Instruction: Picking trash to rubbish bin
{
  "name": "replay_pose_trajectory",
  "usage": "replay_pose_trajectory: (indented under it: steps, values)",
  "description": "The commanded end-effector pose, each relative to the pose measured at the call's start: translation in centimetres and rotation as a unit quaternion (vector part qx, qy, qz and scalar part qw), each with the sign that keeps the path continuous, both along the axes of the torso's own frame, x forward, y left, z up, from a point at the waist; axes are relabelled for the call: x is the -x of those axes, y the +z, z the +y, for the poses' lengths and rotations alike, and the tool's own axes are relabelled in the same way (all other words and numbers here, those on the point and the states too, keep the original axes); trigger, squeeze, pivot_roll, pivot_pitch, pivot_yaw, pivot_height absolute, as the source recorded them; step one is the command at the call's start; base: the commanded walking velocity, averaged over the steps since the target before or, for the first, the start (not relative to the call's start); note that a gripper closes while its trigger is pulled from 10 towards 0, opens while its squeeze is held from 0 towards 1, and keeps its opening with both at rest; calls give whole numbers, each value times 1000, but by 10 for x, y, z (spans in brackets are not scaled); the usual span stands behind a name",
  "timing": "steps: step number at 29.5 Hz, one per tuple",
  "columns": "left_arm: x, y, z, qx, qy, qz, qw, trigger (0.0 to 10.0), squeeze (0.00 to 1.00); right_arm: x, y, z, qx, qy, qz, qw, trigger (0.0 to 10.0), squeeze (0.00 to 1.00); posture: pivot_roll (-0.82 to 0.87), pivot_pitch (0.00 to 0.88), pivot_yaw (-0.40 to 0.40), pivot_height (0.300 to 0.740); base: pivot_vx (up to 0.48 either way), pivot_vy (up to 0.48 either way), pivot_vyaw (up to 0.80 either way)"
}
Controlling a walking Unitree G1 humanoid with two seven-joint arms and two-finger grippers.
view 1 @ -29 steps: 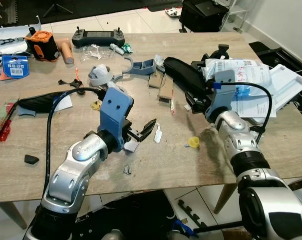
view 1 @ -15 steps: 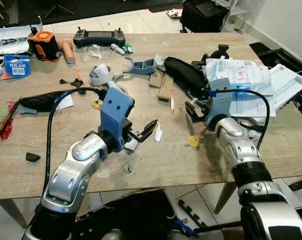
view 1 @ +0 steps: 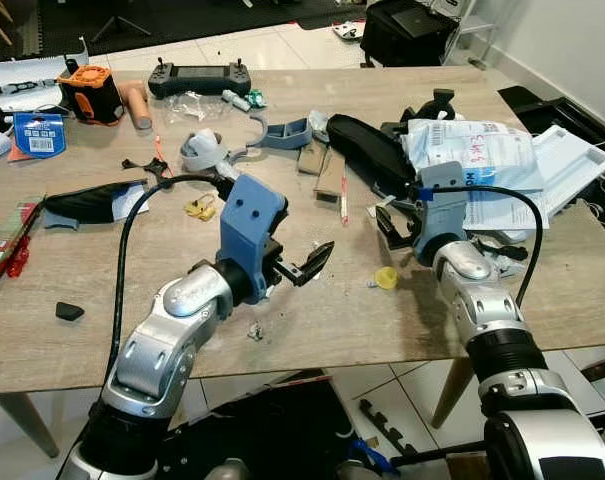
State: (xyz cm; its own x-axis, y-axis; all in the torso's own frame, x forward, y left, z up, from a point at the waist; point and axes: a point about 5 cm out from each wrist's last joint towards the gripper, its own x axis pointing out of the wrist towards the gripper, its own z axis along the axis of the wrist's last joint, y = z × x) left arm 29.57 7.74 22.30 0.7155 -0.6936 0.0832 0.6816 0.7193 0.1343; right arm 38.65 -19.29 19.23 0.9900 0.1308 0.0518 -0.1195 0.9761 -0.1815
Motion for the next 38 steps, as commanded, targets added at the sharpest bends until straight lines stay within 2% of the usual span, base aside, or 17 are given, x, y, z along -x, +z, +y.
replay_pose_trajectory:
  steps: [1,2,3,4,5,6,11,20,27,29,33,34,38]
  values:
    - [1,-4,-1,0,-1,7,1000,10000,0,0,-11,-2,-15,-2,13,1000,10000,0,239,246,7,740,0,0,0]
    - [1,-4,-1,0,-1,7,1000,10000,0,0,-11,-2,-15,-2,13,1000,10000,0,239,246,7,740,0,0,0]
    - [1,-4,1,-1,1,6,1000,10000,0,-1,-13,-2,-23,-3,15,1000,7569,0,244,247,2,740,0,0,0]
    - [2,-5,2,-2,4,6,1000,10000,0,-2,-14,-2,-28,-3,17,999,2980,0,244,247,2,740,0,0,0]
    - [2,-5,2,-2,4,6,1000,10000,0,-2,-14,-2,-28,-3,17,999,2980,0,244,247,2,740,0,0,0]
    - [2,-5,4,-2,8,6,1000,10000,0,-3,-16,-1,-44,-3,22,999,0,0,252,249,-5,740,0,0,0]
    - [2,-5,5,-3,11,5,1000,10000,0,-4,-20,-1,-58,-4,29,998,0,0,257,249,-9,740,0,0,0]
    - [1,-3,7,-5,17,0,1000,10000,0,-5,-16,0,-64,8,5,998,0,0,257,228,-13,740,0,0,0]
    - [1,-1,10,1,15,-7,1000,10000,0,1,14,10,-80,48,-65,994,0,0,214,177,11,740,0,0,0]
    - [0,-1,10,6,14,-8,1000,10000,0,9,22,18,-90,62,-79,991,0,0,170,124,22,740,0,0,0]
    - [0,-3,7,18,6,-5,1000,10000,0,32,27,35,-107,86,-85,987,0,0,130,95,25,740,0,0,0]
    - [0,-3,7,18,6,-5,1000,10000,0,32,27,35,-107,86,-85,987,0,0,130,95,25,740,0,0,0]
    - [0,-8,8,51,18,10,998,10000,0,59,40,55,-131,102,-115,979,0,0,55,74,62,740,0,0,0]
